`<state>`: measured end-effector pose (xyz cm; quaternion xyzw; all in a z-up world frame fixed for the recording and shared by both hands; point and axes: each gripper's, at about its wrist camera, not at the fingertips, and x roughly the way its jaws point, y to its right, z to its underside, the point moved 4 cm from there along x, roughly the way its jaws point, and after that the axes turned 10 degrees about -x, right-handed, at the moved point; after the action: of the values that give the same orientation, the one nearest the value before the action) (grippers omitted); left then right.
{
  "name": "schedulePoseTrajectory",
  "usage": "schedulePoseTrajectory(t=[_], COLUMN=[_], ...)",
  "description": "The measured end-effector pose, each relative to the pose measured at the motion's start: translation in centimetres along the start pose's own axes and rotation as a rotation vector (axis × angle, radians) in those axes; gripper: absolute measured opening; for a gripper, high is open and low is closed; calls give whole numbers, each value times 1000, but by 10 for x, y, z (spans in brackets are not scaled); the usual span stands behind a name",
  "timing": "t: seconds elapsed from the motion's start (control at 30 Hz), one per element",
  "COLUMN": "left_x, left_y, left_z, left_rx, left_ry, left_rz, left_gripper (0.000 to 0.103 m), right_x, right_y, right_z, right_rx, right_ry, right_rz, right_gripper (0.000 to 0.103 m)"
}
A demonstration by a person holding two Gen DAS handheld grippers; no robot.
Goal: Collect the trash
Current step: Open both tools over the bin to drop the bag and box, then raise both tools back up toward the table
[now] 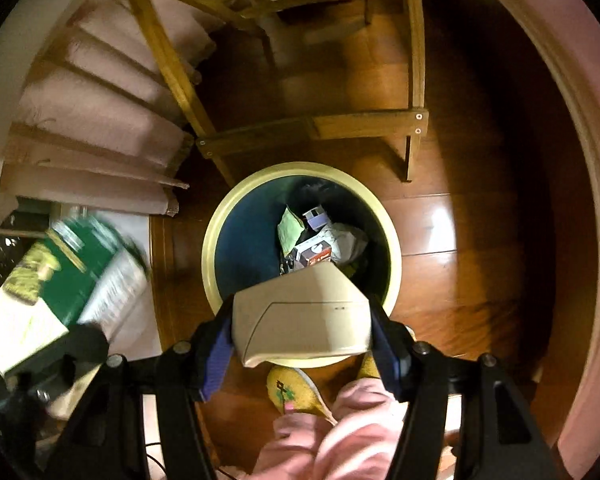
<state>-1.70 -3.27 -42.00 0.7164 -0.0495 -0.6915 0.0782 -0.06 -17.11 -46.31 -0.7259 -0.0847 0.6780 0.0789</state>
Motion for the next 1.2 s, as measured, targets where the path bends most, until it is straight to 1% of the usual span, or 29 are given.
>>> schedulePoseTrajectory(t=[0.03,0.1,0.13,0.17,0.2,0.33,0.47,0.67,0.8,0.83,0.93,1.07,1.2], left_x=[0,1,0,2,1,-8,-31,-96,-153,-163,-208,-257,-305], left_y=[1,3,3,1,-1,-5,-4,4,14,16,23,31,37], left_z=[0,-1,-3,-6,-7,-14,-20,-27,-30,-29,-26,-23,-21], left_rx=[-3,-9,-14,-18,-23,-55,-67,-51,-39,-35,-10,37,80], left_ry=[-4,2,10,18,22,35,64,142,195,202,239,289,360], left_rz=[-1,-6,-19,-29,-34,-52,-68,-66,-21,-15,9,24,31], left_gripper=[74,82,90,95,98,99,100,102,102,102,102,102,102], right_x=[0,-4,-4,-6,-8,-20,-40,-93,-139,-149,-188,-231,-278], right_y=[2,4,5,5,4,4,1,-7,-15,-17,-28,-45,-60], right_z=[-2,-4,-7,-9,-10,-17,-23,-26,-24,-23,-20,-18,-22], right_rx=[9,16,16,15,13,12,13,8,8,7,4,-3,-18], right_ry=[5,14,17,26,33,35,46,78,105,112,145,187,254], right_rz=[-6,-27,-28,-28,-29,-27,-30,-29,-38,-38,-46,-53,-51], right_gripper=[65,71,74,74,74,75,75,75,75,75,75,75,75])
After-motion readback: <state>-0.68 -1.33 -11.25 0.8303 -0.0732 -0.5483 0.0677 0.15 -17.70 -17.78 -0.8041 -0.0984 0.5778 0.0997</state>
